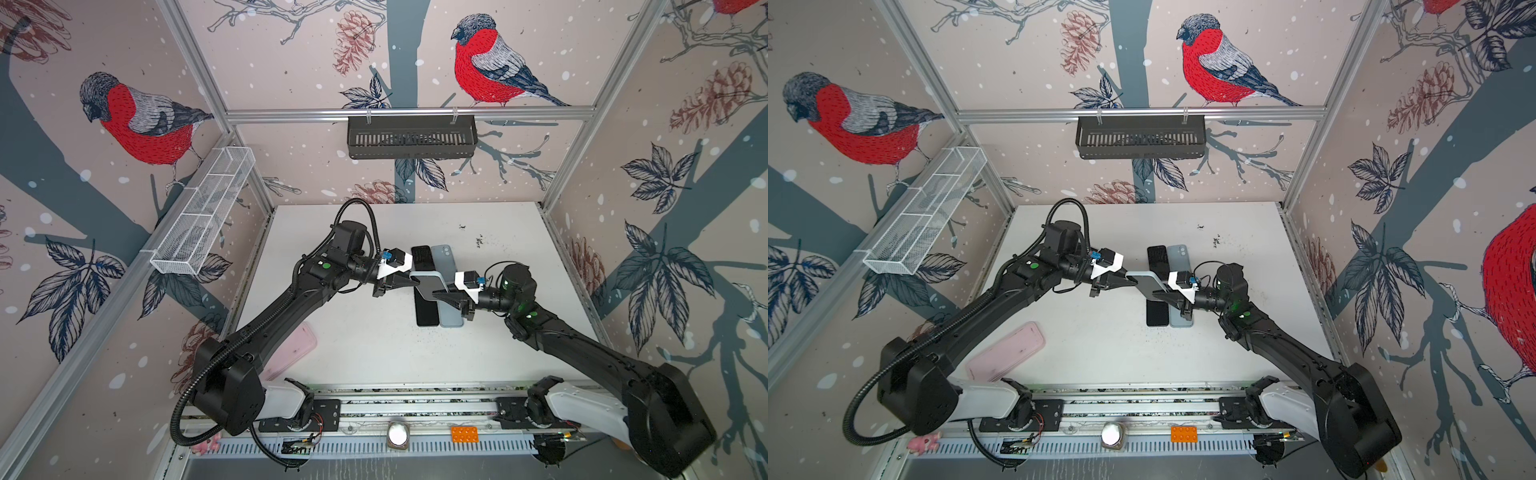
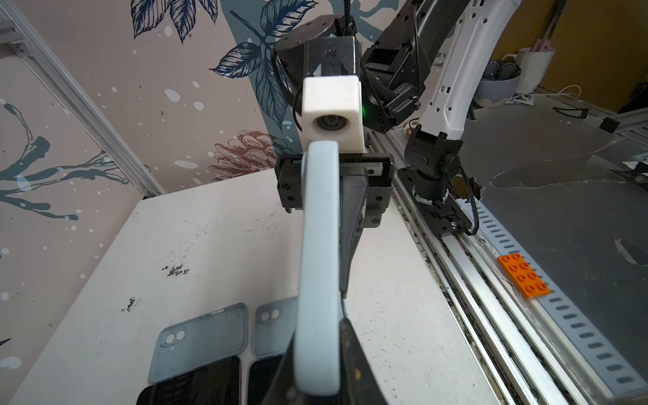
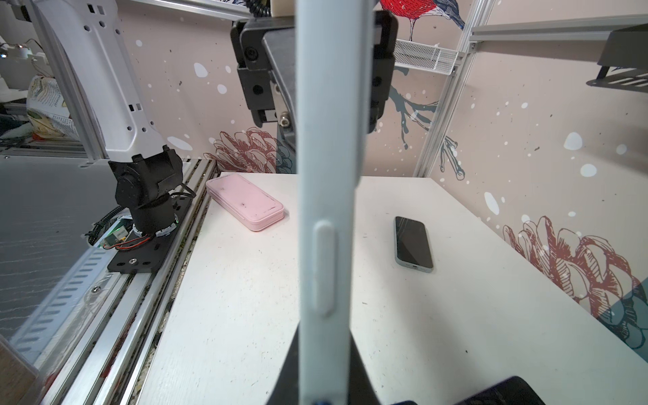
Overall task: Take the phone out of the phone case
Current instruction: Pass the phone, then remove the phone case from the phone.
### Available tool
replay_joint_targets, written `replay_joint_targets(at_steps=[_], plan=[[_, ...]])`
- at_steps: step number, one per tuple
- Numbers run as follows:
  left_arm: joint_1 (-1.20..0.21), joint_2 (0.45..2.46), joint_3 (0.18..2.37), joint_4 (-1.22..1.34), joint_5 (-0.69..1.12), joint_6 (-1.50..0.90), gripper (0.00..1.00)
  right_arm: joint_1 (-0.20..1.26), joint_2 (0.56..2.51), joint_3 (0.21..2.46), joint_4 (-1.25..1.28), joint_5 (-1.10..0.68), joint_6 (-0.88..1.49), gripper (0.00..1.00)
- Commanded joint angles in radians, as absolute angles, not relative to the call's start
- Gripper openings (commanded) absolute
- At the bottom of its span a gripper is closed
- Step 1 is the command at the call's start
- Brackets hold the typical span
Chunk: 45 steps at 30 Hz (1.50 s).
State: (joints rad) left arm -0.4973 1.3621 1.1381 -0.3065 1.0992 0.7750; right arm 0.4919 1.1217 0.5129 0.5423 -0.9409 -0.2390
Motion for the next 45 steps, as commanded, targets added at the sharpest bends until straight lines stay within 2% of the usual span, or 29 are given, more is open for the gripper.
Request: replay_joint_targets(at_steps=[1, 6, 17, 19, 21, 26, 29, 31, 35, 39, 41, 45], plan=[[-0.498, 1.371, 1.152, -0.349, 1.122, 0.825, 0.12, 0.493, 1.127, 0.518, 0.616, -0.982, -0.235, 0.0], [-0.498, 1.37, 1.152, -0.372, 1.137, 0.843, 0.01, 0.494, 1.144, 0.527, 0.611, -0.984, -0.235, 0.0], [-0.502, 1.353, 1.123, -0.361, 1.147, 0.85, 0.0, 0.5, 1.167, 0.543, 0.618, -0.977, -0.223, 0.02], [-0.501, 1.338, 1.108, -0.326, 1.142, 0.826, 0.0, 0.496, 1.17, 0.542, 0.635, -0.957, -0.201, 0.14], [-0.499, 1.315, 1.08, -0.249, 1.13, 0.763, 0.0, 0.489, 1.17, 0.532, 0.687, -0.935, -0.151, 0.36], [-0.484, 1.255, 1.003, 0.006, 1.069, 0.505, 0.0, 0.472, 1.144, 0.492, 0.813, -0.864, -0.042, 0.63], [-0.48, 1.21, 0.937, 0.153, 1.011, 0.381, 0.0, 0.458, 1.122, 0.482, 0.851, -0.789, 0.03, 0.72], [-0.479, 1.185, 0.905, 0.253, 0.935, 0.279, 0.0, 0.443, 1.104, 0.487, 0.859, -0.677, 0.131, 0.79], [-0.479, 1.17, 0.922, 0.327, 0.715, 0.036, 0.0, 0.354, 1.079, 0.525, 0.837, -0.544, 0.44, 0.84], [-0.477, 1.207, 1.032, 0.239, 0.56, -0.195, 0.0, 0.327, 1.084, 0.586, 0.759, -0.571, 0.619, 0.84], [-0.469, 1.226, 1.06, 0.238, 0.541, -0.334, 0.0, 0.334, 1.084, 0.583, 0.793, -0.586, 0.691, 0.85], [-0.46, 1.239, 1.014, 0.432, 0.564, -0.698, 0.0, 0.357, 1.086, 0.546, 0.905, -0.602, 0.804, 0.85]])
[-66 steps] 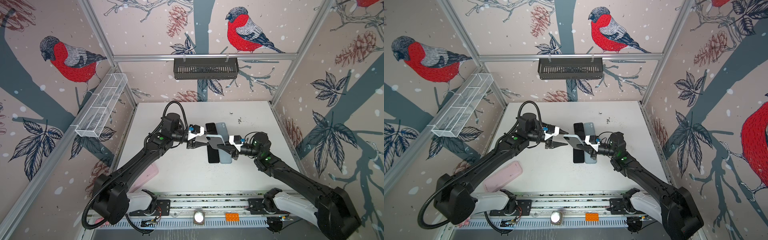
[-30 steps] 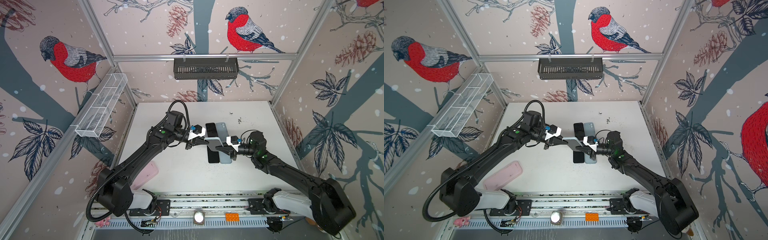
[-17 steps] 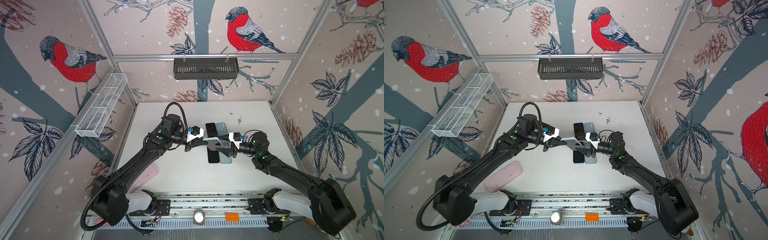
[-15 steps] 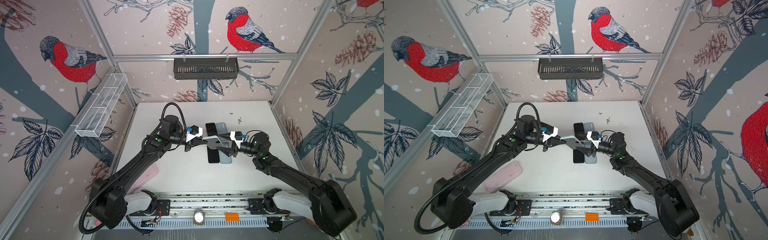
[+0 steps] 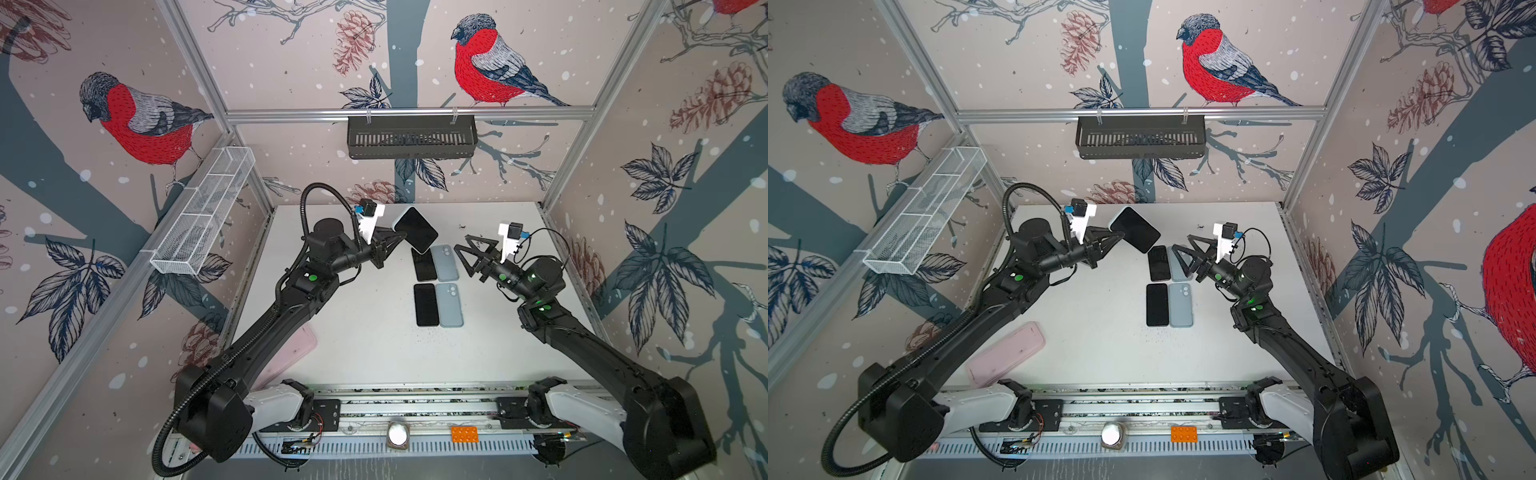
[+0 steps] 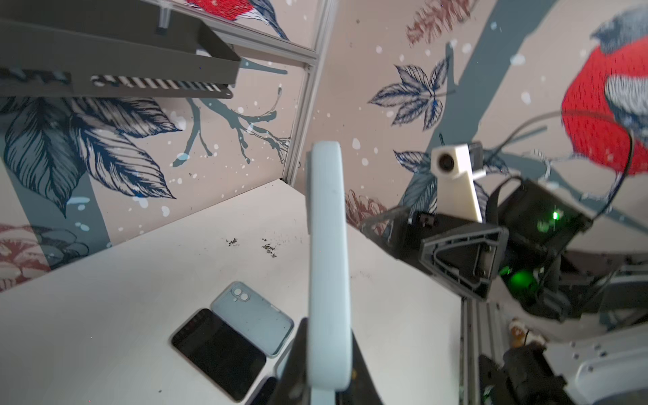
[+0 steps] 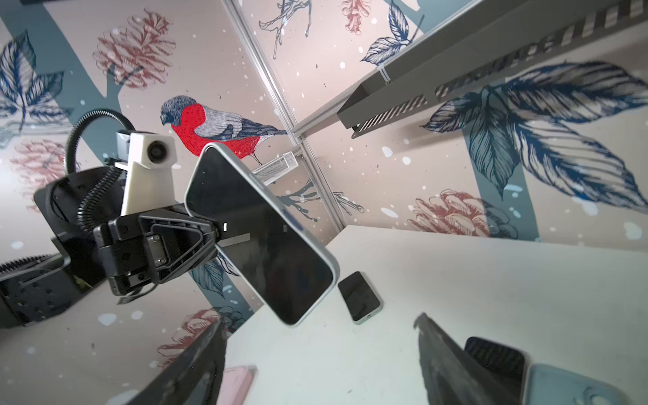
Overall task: Take the phone out of the phone case
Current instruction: Remove the phone case from the phone.
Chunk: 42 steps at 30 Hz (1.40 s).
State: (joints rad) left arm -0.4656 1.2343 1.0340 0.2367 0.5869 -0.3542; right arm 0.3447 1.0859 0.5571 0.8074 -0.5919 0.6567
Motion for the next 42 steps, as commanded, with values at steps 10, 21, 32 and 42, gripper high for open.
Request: replay_joint_targets(at_steps=[10, 21, 32, 42], plan=[[-0.459, 1.249, 0.802, 0.944, 0.566, -1.26, 0.0, 0.418, 1.14, 0.487, 1.107, -0.609, 0.926, 0.82], [-0.46, 1.255, 0.69, 1.097, 0.525, -1.402, 0.0, 0.487, 1.241, 0.518, 1.272, -0.631, 1.012, 0.74], [-0.461, 1.247, 0.662, 1.124, 0.519, -1.414, 0.0, 0.511, 1.331, 0.538, 1.354, -0.636, 1.068, 0.55], [-0.46, 1.251, 0.651, 1.139, 0.521, -1.407, 0.0, 0.511, 1.351, 0.55, 1.378, -0.643, 1.088, 0.46]])
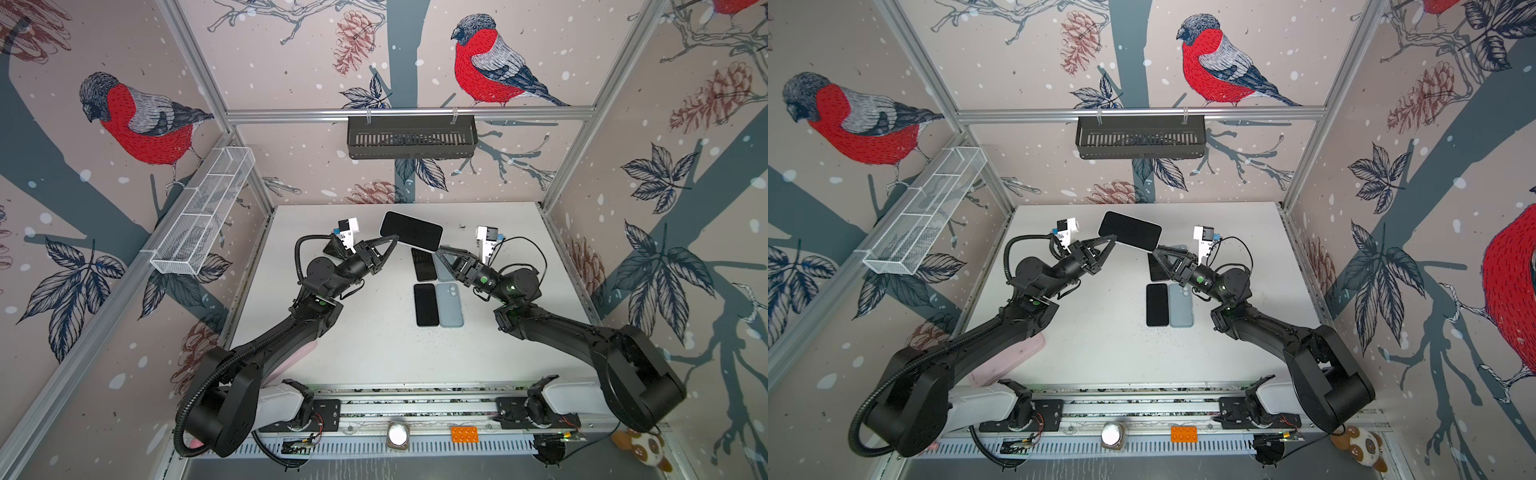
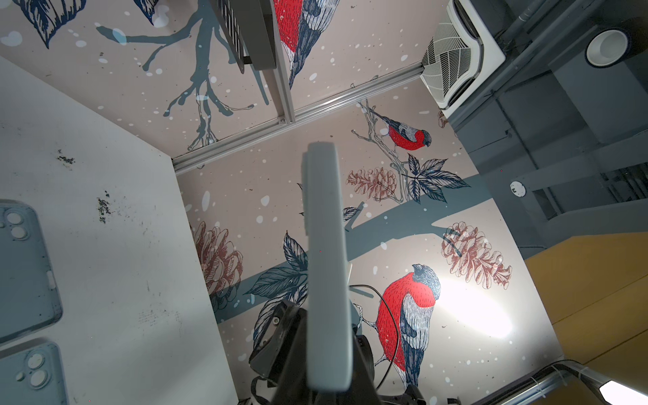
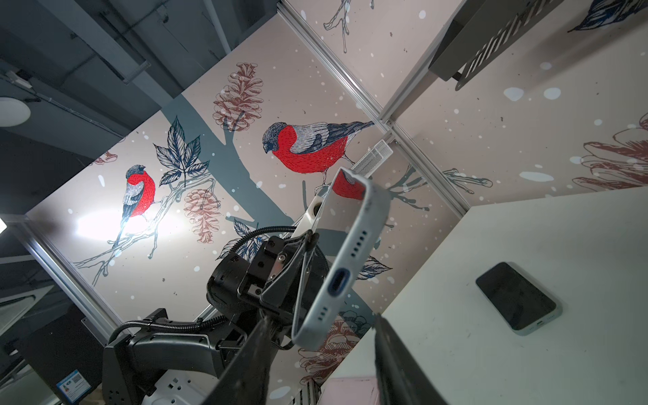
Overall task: Take the phone out of the phone case
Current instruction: Remove the phone case from the phone.
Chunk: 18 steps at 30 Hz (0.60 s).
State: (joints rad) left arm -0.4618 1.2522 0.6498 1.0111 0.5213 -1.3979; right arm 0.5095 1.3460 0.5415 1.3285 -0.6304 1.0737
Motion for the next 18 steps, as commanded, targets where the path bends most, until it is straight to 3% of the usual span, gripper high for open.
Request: replay_joint_targets(at_steps=[1, 18], plan=[[-0.461, 1.253, 0.652, 1.141, 0.521, -1.406, 0.0, 0.512, 1.353, 0.551, 1.379, -0.645, 1.09, 0.45], [-0.461, 1.249, 0.642, 1.149, 0.516, -1.394, 0.0, 0.527, 1.369, 0.552, 1.387, -0.648, 1.092, 0.32]])
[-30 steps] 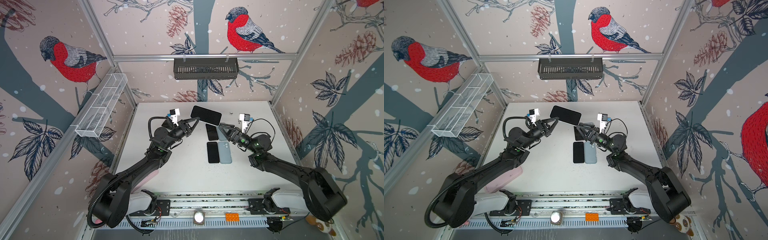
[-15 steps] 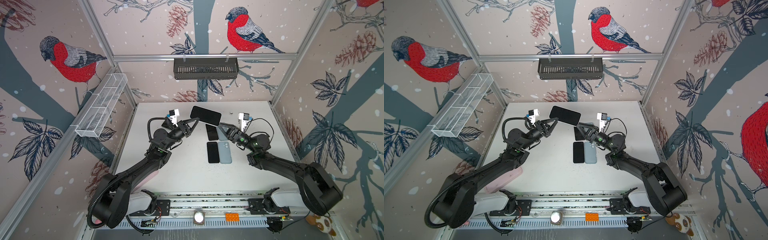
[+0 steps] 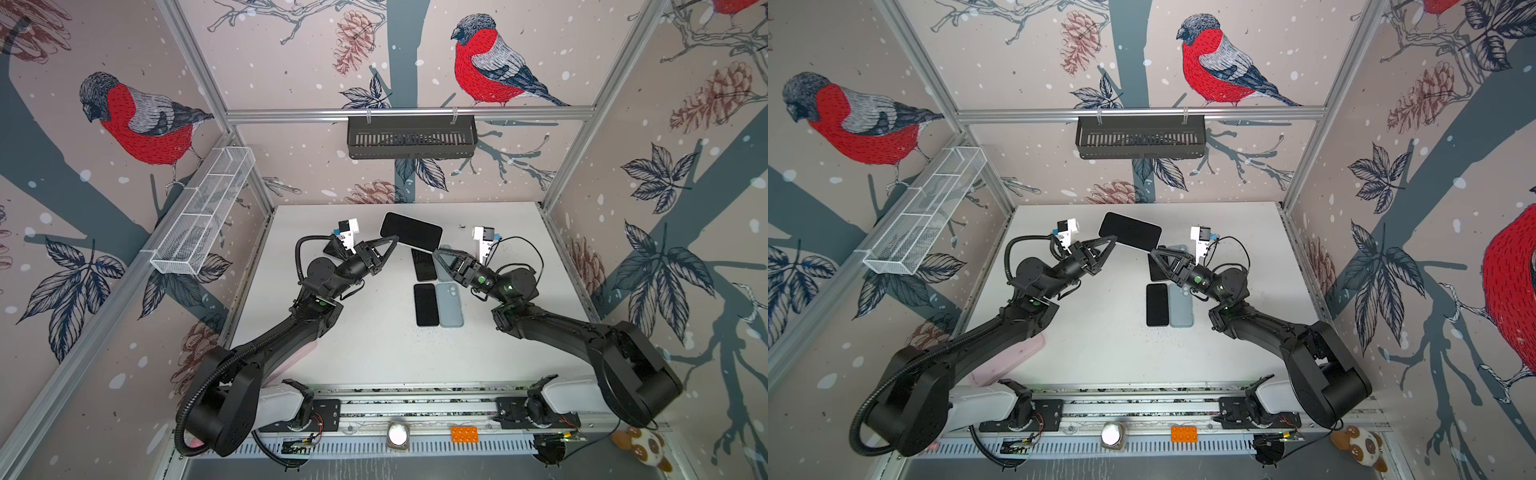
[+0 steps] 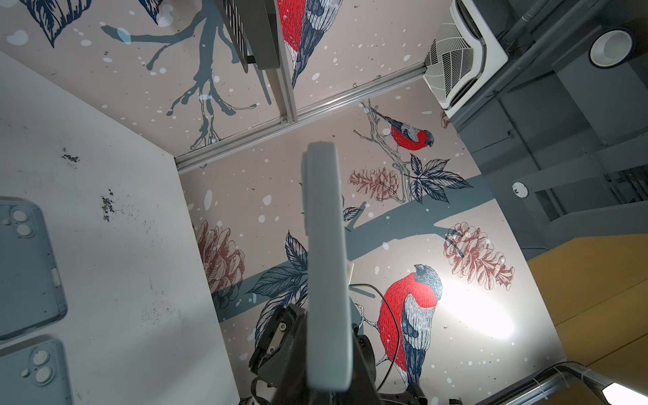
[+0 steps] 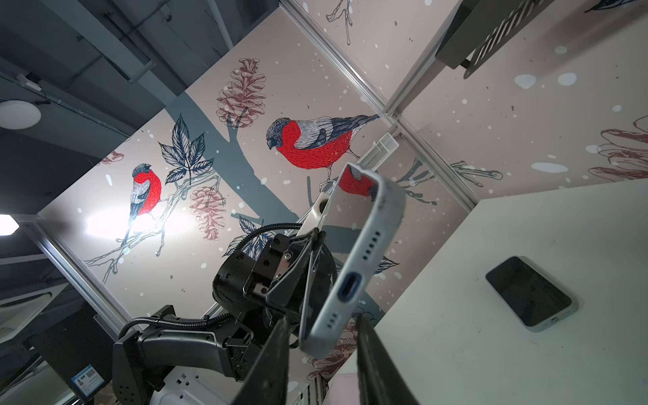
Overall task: Take the phone out of the phone case
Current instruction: Remove the phone case from the phone.
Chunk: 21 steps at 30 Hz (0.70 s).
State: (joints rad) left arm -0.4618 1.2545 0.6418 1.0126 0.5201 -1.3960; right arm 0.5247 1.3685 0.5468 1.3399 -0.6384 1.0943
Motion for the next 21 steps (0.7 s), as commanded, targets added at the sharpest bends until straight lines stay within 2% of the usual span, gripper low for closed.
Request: replay_joint_targets(at_steps=[1, 16, 21], plan=[[-0.462, 1.249, 0.64, 1.148, 0.516, -1.392, 0.0, 0.527, 1.37, 0.552, 1.387, -0.647, 1.092, 0.31], [-0.461, 1.248, 0.64, 1.144, 0.511, -1.391, 0.0, 0.528, 1.397, 0.538, 1.436, -0.658, 1.104, 0.13], [-0.461, 1.254, 0.65, 1.149, 0.511, -1.425, 0.0, 0.529, 1.413, 0.525, 1.487, -0.715, 1.068, 0.06]])
